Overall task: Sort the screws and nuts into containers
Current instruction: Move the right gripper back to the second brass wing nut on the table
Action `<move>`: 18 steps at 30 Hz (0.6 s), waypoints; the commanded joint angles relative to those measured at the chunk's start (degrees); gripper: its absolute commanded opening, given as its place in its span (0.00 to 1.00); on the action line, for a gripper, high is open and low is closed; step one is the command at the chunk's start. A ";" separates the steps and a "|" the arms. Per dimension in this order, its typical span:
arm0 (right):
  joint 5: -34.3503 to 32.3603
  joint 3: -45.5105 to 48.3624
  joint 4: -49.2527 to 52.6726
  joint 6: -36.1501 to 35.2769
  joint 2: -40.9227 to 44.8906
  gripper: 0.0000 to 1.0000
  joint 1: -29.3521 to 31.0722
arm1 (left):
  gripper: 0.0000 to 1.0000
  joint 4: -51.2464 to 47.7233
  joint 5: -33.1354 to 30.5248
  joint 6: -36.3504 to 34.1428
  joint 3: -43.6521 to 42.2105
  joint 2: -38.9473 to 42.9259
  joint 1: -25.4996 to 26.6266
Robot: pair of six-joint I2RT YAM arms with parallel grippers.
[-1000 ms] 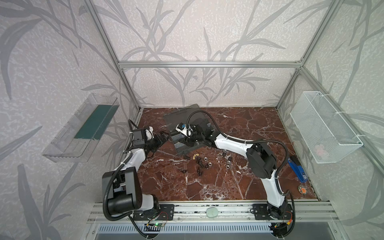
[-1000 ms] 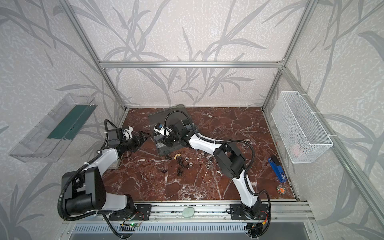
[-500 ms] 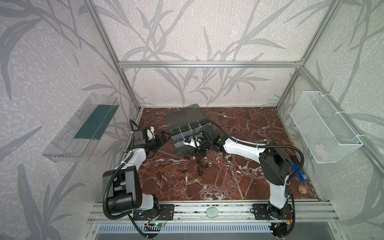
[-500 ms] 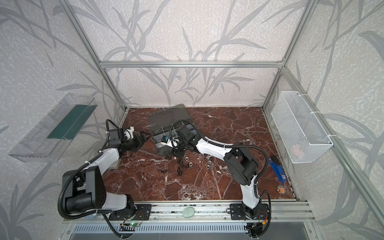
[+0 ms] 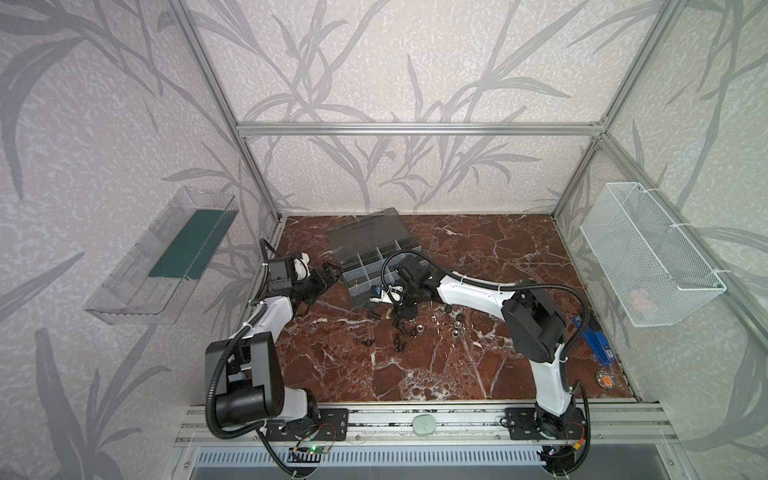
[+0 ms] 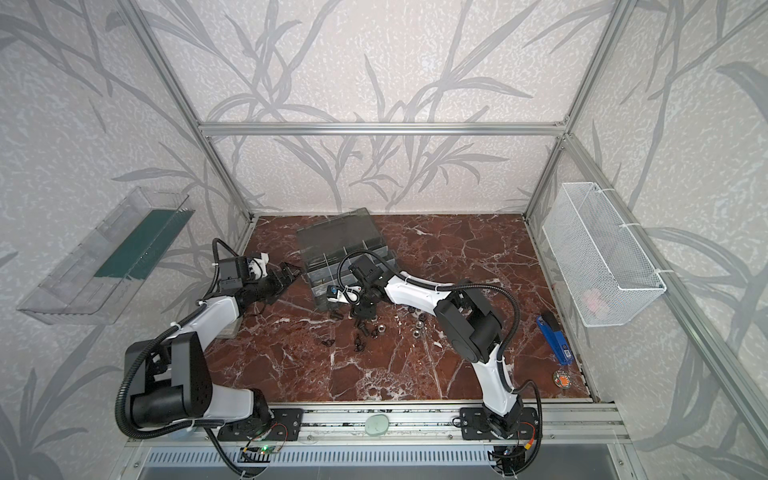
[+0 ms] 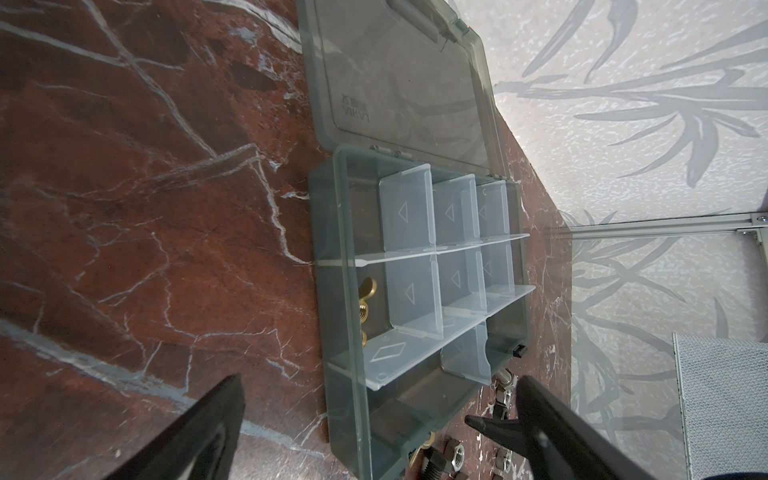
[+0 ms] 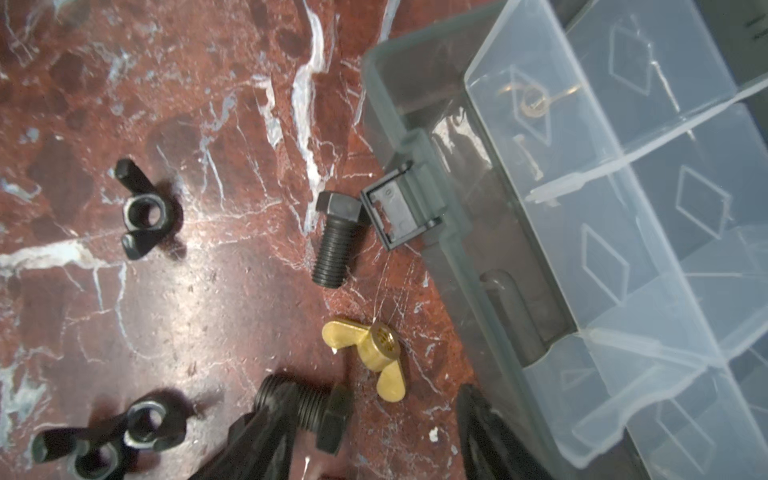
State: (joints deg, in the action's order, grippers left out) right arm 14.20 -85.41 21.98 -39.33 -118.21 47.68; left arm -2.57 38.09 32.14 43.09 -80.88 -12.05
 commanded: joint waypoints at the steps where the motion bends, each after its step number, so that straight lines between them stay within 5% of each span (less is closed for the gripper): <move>1: -1.78 -1.91 2.79 -3.21 -0.88 0.62 -0.20 | 0.99 0.01 0.50 -0.01 1.56 -0.32 0.30; 18: -2.64 0.40 -7.19 0.92 -3.15 0.58 -0.22 | 1.00 0.11 0.55 -0.23 1.46 -0.68 0.33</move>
State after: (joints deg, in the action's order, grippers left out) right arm 11.81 -85.95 17.85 -39.72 -120.84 47.66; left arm -2.57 38.09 32.12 43.09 -80.90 -12.05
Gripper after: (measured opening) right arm 0.585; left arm 0.995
